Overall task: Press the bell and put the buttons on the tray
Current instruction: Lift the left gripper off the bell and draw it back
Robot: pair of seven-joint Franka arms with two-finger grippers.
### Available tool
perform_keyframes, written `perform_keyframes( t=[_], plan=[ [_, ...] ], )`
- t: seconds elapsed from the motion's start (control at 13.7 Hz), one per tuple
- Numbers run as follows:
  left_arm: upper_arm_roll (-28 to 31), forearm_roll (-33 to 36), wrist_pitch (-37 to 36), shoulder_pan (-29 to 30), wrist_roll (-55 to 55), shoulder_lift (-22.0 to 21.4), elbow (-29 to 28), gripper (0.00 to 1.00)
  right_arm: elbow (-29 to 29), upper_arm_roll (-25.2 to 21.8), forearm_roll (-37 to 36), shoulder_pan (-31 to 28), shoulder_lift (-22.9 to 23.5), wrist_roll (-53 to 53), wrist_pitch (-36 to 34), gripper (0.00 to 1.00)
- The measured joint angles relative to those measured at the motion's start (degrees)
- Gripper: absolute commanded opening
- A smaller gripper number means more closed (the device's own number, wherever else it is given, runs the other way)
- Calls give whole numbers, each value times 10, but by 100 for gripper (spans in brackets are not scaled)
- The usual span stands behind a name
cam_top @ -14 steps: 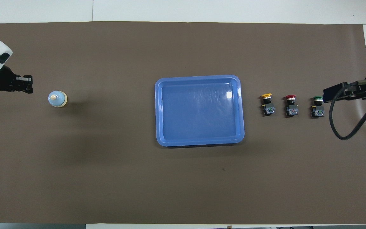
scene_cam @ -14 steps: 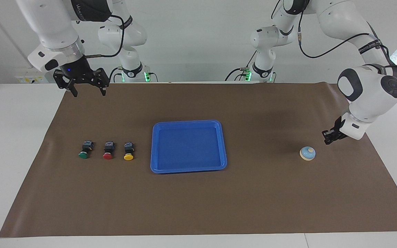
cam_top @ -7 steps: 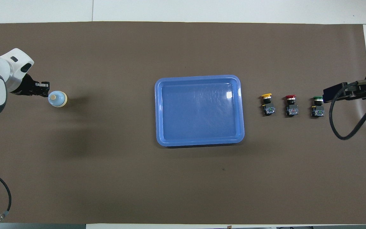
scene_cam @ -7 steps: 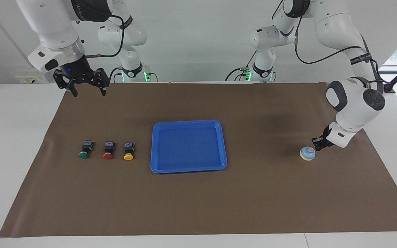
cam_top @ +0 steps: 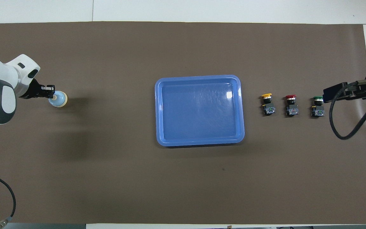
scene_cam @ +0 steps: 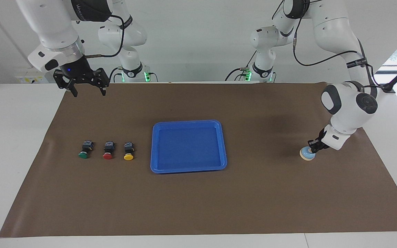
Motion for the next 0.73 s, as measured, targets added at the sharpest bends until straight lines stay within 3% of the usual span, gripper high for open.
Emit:
perform_keyframes(
  t=[0.07, 0.15, 0.36, 0.73],
  plan=[
    [0, 0, -38, 0, 0, 0, 16, 83, 0, 0, 0, 0, 0, 0, 0, 100],
    [-1, 0, -86, -2, 1, -1, 45, 100, 0, 0, 0, 0, 0, 0, 0, 100],
    [-3, 0, -188, -10, 1, -34, 117, 100, 0, 0, 0, 0, 0, 0, 0, 100],
    [-5, 0, -303, -15, 1, -127, 127, 100, 0, 0, 0, 0, 0, 0, 0, 100]
  ],
)
